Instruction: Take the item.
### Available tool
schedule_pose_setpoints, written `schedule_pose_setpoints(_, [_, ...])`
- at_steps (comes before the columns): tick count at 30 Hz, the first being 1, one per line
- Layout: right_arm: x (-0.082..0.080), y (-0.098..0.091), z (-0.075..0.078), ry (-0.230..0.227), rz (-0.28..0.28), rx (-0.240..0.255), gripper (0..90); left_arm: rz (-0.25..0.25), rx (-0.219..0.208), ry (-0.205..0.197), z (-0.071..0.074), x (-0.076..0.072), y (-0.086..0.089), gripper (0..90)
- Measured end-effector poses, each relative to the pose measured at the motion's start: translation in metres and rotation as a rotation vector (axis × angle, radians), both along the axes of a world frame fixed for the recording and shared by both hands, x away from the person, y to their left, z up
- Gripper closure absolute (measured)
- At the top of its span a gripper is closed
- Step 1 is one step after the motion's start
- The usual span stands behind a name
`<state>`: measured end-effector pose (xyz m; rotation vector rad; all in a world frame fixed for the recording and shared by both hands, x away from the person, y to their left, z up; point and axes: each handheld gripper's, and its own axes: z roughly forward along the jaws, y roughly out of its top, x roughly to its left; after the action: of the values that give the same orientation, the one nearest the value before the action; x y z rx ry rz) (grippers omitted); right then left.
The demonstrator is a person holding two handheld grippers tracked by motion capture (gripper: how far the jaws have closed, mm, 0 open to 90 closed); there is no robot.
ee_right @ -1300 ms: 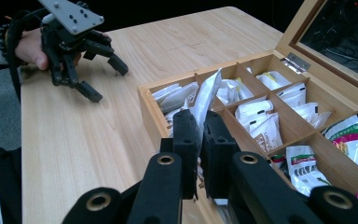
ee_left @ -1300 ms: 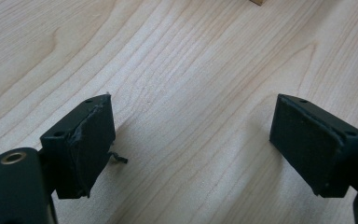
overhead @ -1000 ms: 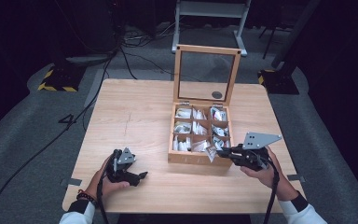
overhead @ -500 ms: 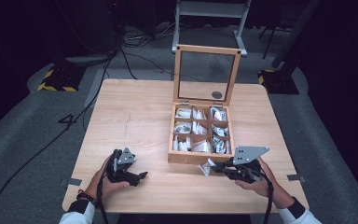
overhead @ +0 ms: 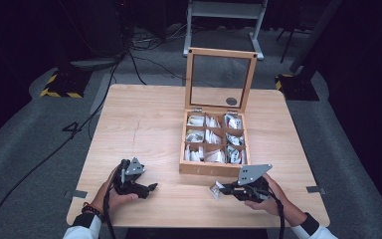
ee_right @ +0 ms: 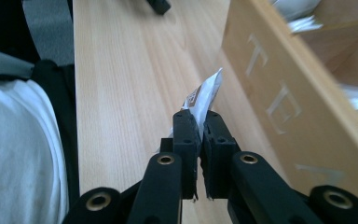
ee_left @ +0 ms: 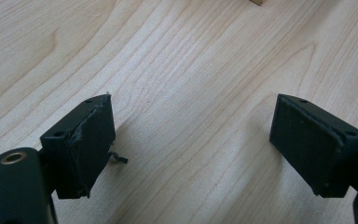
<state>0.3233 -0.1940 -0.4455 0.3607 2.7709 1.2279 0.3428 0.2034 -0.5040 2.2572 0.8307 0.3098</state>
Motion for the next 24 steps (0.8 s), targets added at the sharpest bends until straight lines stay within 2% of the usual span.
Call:
schedule_pose_setpoints(2, [-0.001,0.003,-0.005,0.001,0.01,-0.018,86.0,0.003,0.0,-0.002,0.0,0.0,0.0,14.5])
schedule_pose_setpoints(14, [0.005,0.004,-0.02,0.067,0.001,-0.025,84.1,0.008,0.001,0.001,0.0,0.0,-0.001,14.5])
schedule_pose_setpoints(21, [0.006,0.001,-0.026,0.074,0.0,-0.061,79.7,0.008,0.001,0.002,0.0,-0.001,-0.001,14.5])
schedule_pose_setpoints(24, [0.006,-0.005,-0.027,0.072,-0.015,-0.073,74.4,0.008,0.001,0.002,0.0,-0.001,-0.001,14.5])
